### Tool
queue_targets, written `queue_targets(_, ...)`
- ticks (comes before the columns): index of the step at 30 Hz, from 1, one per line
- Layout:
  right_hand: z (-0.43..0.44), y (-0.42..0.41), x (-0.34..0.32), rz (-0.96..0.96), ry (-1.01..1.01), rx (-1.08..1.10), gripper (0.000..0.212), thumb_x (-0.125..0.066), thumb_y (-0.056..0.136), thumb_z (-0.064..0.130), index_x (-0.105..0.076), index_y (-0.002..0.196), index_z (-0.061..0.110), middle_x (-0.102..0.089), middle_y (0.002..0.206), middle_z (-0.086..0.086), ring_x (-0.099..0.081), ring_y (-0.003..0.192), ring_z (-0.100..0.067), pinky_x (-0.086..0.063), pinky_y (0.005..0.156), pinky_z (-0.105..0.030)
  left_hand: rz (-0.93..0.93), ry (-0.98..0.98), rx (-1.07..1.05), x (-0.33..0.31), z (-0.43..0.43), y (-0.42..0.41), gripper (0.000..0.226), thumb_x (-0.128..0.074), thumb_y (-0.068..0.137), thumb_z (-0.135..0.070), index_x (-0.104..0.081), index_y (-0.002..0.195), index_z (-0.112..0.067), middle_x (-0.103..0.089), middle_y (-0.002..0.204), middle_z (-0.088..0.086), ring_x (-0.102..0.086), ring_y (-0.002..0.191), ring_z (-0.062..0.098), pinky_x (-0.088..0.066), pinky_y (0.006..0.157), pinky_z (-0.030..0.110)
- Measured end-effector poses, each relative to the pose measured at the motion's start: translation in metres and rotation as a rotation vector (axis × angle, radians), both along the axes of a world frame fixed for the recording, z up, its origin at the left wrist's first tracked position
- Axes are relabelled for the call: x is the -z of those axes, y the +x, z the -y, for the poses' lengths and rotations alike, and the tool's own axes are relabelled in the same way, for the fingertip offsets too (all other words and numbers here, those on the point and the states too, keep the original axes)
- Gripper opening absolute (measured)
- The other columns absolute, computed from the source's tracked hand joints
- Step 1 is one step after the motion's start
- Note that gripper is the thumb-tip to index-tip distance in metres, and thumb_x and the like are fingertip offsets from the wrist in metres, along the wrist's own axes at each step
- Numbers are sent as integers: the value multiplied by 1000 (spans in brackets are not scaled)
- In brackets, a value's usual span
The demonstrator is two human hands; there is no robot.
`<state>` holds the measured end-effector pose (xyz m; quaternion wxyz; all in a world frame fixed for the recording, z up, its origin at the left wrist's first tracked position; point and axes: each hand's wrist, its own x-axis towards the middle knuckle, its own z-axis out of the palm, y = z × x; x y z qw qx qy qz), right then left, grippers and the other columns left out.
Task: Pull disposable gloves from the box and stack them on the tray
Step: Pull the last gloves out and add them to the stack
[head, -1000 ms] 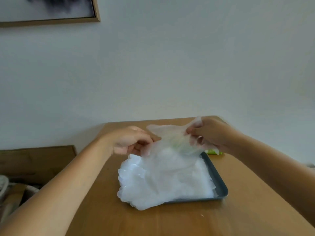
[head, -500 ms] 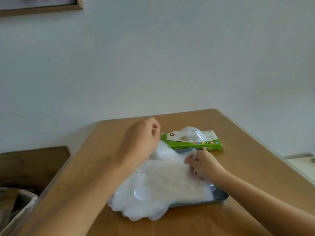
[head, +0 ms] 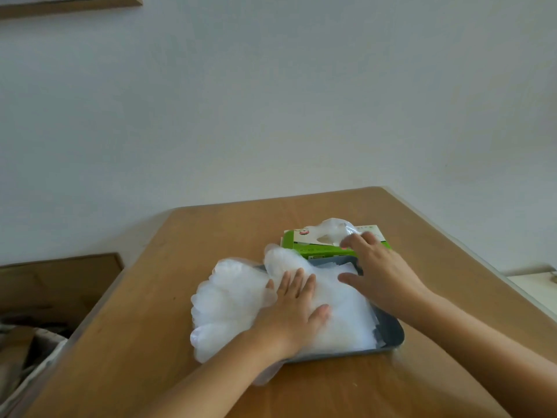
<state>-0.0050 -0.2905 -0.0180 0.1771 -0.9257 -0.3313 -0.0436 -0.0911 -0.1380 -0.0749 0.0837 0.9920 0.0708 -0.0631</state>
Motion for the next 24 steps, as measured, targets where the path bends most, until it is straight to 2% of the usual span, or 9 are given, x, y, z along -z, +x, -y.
queue_targets(3,6,-8,1,19,-129,-346,49,-55,92,46,-41,138,36,-38,144,18,-42,128,-5,-30,106,-20,22,-54,-14,4,-1,2,71,-16,98,-59,11,153,-23,21,159,-2,23,144,13,15,114,40)
queue_targets(5,8,-7,19,-92,-305,-511,63,-43,92,58,-21,149,40,-14,157,17,-15,144,-4,-10,114,-20,26,-52,-18,5,-3,2,77,-19,96,-61,11,153,-18,19,159,0,21,145,13,14,116,39)
queue_targets(7,13,2,30,-146,-420,-541,76,-35,88,68,0,150,42,7,159,15,6,146,-7,5,115,-25,18,-70,-10,1,-9,-2,82,-24,95,-63,10,153,-17,17,160,0,19,145,10,13,118,38)
queue_targets(10,21,11,27,-123,-524,-518,88,-36,81,75,10,149,42,15,158,11,12,146,-11,12,115,-29,-23,-20,5,-8,-29,-20,87,-21,88,-72,11,152,-24,18,159,-6,19,145,8,13,118,40)
queue_targets(15,22,13,22,-134,-578,-495,92,-40,79,76,13,147,44,17,158,10,14,146,-13,16,114,-34,-125,153,-76,-23,-68,-54,100,-9,71,-86,19,150,-31,25,155,-11,25,143,10,18,116,43)
queue_targets(17,21,13,13,-178,-594,-482,92,-46,80,74,9,148,46,15,158,15,12,146,-11,13,115,-34,-197,156,-97,-34,-77,-62,108,-14,67,-89,19,150,-29,28,154,-10,26,143,11,17,116,45)
queue_targets(19,20,14,1,-242,-582,-443,91,-55,77,70,-4,149,47,1,158,21,-2,146,-9,-3,118,-35,-274,97,-126,-49,-79,-65,114,-27,64,-89,11,152,-29,22,157,-10,19,145,12,12,118,46)
queue_targets(22,13,27,-16,-273,-252,-359,67,-64,73,65,-43,135,48,-44,140,21,-45,123,-5,-36,101,-23,-200,-47,-154,-77,-72,-59,91,-47,73,-77,-23,149,-34,-20,156,-12,-20,144,15,-14,119,41)
queue_targets(24,4,49,-22,-121,8,-254,58,-71,75,52,-53,129,38,-54,127,12,-52,106,-7,-39,88,-20,-53,-90,-134,-92,-67,-43,74,-52,81,-67,-34,145,-33,-37,147,-11,-35,137,14,-27,113,35)
